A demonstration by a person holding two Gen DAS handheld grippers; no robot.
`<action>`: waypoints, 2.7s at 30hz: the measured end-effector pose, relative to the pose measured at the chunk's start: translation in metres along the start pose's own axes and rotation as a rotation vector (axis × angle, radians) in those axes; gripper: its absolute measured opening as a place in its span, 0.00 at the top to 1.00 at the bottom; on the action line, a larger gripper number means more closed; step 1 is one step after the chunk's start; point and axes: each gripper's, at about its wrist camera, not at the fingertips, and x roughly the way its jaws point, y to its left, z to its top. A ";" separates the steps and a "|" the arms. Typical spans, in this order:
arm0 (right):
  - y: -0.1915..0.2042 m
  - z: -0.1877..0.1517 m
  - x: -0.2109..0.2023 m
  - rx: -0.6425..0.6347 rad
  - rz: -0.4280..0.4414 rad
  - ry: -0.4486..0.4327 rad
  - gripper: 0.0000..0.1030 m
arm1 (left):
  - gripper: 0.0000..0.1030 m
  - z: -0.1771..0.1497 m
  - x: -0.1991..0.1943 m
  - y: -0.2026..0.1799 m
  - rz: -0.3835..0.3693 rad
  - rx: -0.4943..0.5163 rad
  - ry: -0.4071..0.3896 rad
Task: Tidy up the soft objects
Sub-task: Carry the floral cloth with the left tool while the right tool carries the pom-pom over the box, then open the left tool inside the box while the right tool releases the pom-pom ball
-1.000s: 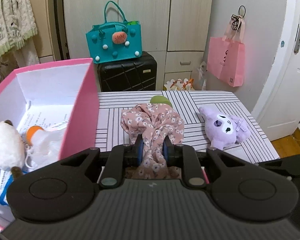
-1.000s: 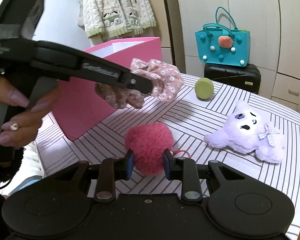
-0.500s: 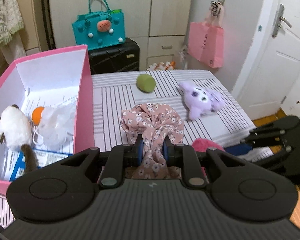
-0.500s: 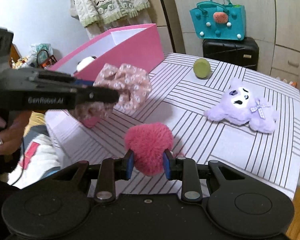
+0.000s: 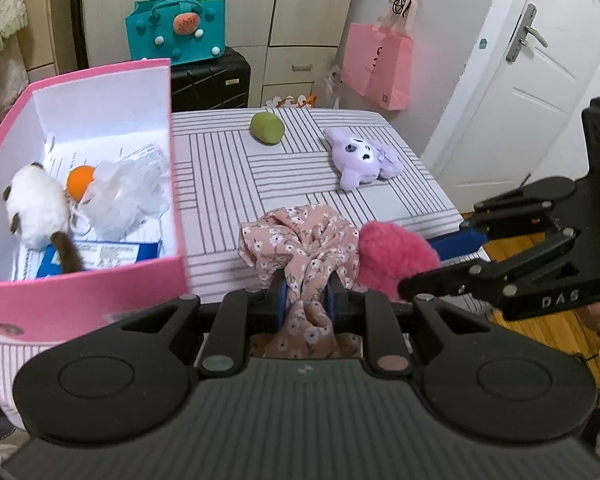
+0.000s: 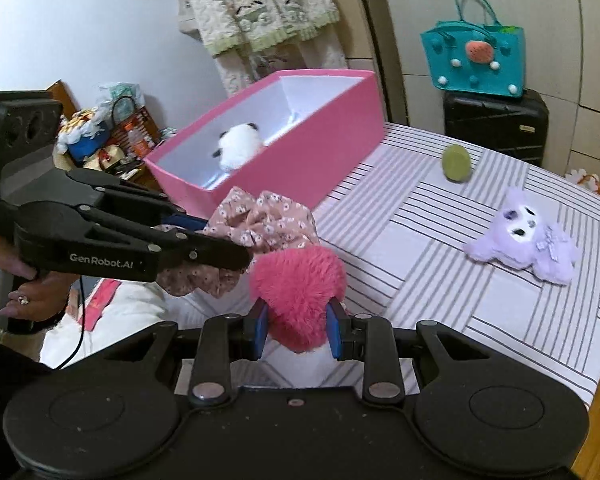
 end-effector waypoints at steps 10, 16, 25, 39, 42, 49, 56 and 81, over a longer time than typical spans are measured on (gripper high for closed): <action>0.037 0.022 -0.003 -0.051 0.054 0.019 0.67 | 0.82 -0.013 -0.049 0.027 -0.045 -0.011 0.006; 0.052 0.042 0.009 -0.076 0.091 0.013 0.67 | 0.82 -0.015 -0.076 0.051 -0.044 -0.043 -0.023; 0.070 0.091 0.019 -0.134 0.076 -0.057 0.66 | 0.82 -0.002 -0.103 0.093 0.005 -0.071 -0.122; 0.070 0.180 0.094 -0.389 -0.155 -0.138 0.66 | 0.82 0.074 -0.060 0.159 0.112 -0.162 -0.255; 0.067 0.194 0.120 -0.416 -0.179 -0.090 0.66 | 0.82 0.092 -0.038 0.171 0.193 -0.160 -0.246; 0.060 0.207 0.178 -0.502 -0.233 0.005 0.66 | 0.82 0.123 0.019 0.197 0.228 -0.169 -0.127; 0.045 0.212 0.215 -0.517 -0.251 0.092 0.66 | 0.82 0.131 0.058 0.203 0.261 -0.122 -0.050; 0.041 0.194 0.166 -0.300 -0.168 -0.020 0.56 | 0.61 0.127 0.012 0.212 0.287 -0.127 -0.109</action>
